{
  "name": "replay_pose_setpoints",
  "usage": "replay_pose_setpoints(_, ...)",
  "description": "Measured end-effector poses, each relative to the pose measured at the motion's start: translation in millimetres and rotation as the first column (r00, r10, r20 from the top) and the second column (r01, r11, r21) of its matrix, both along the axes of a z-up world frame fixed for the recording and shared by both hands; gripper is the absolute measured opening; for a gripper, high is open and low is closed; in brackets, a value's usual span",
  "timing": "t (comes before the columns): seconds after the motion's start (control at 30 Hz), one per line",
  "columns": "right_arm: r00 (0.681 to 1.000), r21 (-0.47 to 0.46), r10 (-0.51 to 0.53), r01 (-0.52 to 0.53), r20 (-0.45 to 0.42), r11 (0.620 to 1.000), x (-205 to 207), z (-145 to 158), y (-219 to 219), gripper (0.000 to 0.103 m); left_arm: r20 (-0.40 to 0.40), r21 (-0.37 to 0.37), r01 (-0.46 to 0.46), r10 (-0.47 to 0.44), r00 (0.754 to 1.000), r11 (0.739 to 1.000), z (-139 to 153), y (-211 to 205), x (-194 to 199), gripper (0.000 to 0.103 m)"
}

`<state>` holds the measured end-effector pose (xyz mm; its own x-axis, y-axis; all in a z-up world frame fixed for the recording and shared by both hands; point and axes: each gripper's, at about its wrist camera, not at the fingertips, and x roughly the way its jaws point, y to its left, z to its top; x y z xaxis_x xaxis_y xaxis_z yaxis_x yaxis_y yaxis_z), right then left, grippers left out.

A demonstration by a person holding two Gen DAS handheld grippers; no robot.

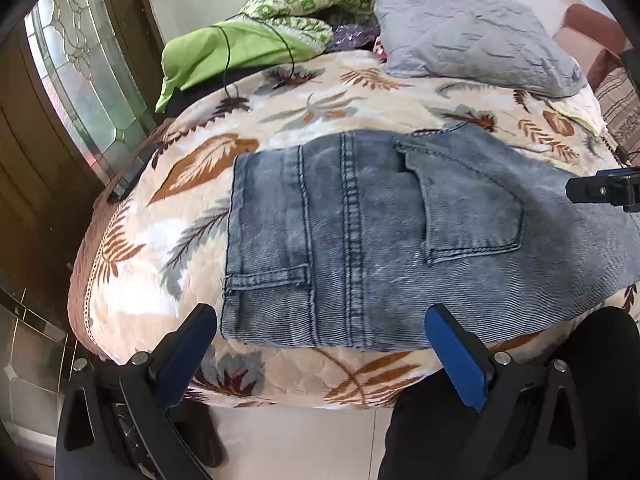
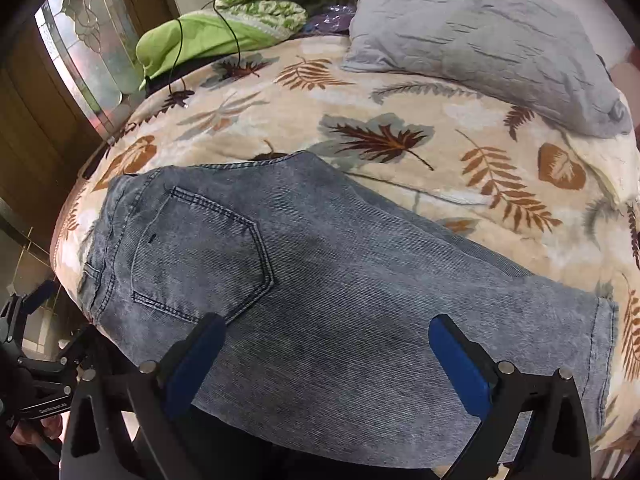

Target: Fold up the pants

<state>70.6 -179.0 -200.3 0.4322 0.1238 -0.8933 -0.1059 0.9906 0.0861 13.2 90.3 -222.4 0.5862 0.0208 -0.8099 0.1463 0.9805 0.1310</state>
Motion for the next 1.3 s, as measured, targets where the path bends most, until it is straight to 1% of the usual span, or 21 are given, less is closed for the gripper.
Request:
replay_pose_setpoints(0.23, 1.0, 0.009, 0.026, -0.026, -0.007, 1.0, 15, -8, 18, 0.103, -0.029, 0.006, -0.023, 0.023, 0.999, 1.0, -12, 10, 11, 0.103)
replay_pose_setpoints(0.43, 1.0, 0.036, 0.009, -0.009, -0.012, 0.999, 24, -18, 19, 0.103, -0.088, 0.017, -0.021, 0.022, 0.996, 1.0, -33, 11, 20, 0.103)
replay_pose_setpoints(0.57, 1.0, 0.049, -0.007, 0.008, -0.014, 0.999, 27, -21, 16, 0.103, -0.115, -0.007, -0.026, 0.025, 0.993, 1.0, -41, 14, 25, 0.103)
replay_pose_setpoints(0.7, 1.0, 0.055, -0.02, 0.02, -0.005, 0.998, 27, -21, 13, 0.101, -0.126, -0.018, -0.03, 0.027, 0.992, 0.999, -40, 16, 28, 0.103)
replay_pose_setpoints(0.8, 1.0, 0.054, -0.023, 0.023, -0.005, 0.998, 27, -20, 12, 0.096, -0.118, -0.015, -0.035, 0.033, 0.992, 0.999, -36, 16, 27, 0.103)
replay_pose_setpoints(0.9, 1.0, 0.062, -0.031, 0.031, 0.0, 0.998, 25, -18, 10, 0.086, -0.098, -0.014, -0.036, 0.034, 0.995, 0.999, -28, 15, 24, 0.103)
replay_pose_setpoints(0.97, 1.0, 0.069, -0.029, 0.029, -0.002, 0.997, 24, -17, 9, 0.07, -0.084, -0.021, -0.037, 0.035, 0.996, 0.999, -22, 16, 22, 0.103)
replay_pose_setpoints(1.0, 1.0, 0.069, -0.027, 0.028, -0.005, 0.997, 23, -17, 9, 0.067, -0.076, -0.026, -0.037, 0.035, 0.996, 0.999, -19, 16, 20, 0.103)
replay_pose_setpoints(1.03, 1.0, 0.067, -0.024, 0.025, -0.009, 0.997, 22, -17, 9, 0.06, -0.07, -0.03, -0.036, 0.034, 0.997, 0.999, -16, 15, 19, 0.103)
replay_pose_setpoints(1.07, 1.0, 0.063, -0.022, 0.022, -0.011, 0.998, 22, -18, 10, 0.056, -0.065, -0.032, -0.033, 0.031, 0.997, 0.999, -14, 15, 18, 0.103)
replay_pose_setpoints(1.2, 1.0, 0.064, -0.017, 0.018, -0.017, 0.998, 19, -20, 10, 0.054, -0.058, -0.025, -0.018, 0.016, 0.998, 1.0, -11, 10, 14, 0.103)
replay_pose_setpoints(1.3, 0.999, 0.077, 0.0, 0.003, -0.04, 0.997, 21, -24, 11, 0.054, -0.082, -0.014, -0.017, 0.016, 0.996, 1.0, -20, 10, 15, 0.103)
